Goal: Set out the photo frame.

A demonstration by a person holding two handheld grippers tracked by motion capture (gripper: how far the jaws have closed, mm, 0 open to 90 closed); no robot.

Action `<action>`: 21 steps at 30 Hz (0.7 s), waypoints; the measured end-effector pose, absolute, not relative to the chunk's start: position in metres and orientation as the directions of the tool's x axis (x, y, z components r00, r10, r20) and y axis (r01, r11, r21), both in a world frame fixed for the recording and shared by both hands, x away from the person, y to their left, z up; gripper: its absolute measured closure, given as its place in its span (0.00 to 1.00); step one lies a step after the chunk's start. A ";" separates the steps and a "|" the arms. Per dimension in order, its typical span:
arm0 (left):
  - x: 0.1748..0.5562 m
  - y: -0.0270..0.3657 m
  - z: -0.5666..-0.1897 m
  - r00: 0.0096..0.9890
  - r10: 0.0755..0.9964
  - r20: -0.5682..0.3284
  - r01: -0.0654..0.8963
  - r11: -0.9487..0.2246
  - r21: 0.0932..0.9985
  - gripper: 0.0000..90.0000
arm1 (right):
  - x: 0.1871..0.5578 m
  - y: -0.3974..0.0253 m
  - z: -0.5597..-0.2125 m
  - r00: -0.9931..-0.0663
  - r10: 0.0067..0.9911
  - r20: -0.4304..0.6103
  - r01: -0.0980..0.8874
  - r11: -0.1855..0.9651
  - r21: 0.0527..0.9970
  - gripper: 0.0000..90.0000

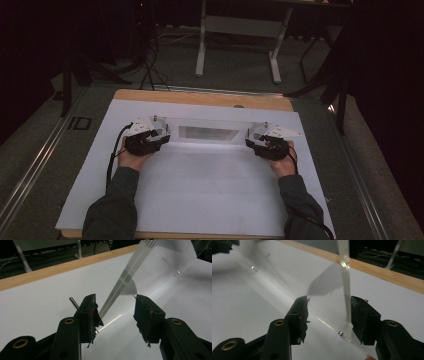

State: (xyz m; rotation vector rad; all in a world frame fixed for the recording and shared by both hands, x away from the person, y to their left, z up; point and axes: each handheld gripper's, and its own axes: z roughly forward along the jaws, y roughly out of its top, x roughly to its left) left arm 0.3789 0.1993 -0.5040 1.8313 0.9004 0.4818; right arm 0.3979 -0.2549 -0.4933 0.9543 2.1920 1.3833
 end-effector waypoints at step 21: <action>0.398 0.188 -0.499 0.581 0.813 -0.042 0.377 -0.223 0.899 0.59 | 0.415 -0.244 -0.486 -0.648 0.761 -0.023 0.336 0.313 0.888 0.59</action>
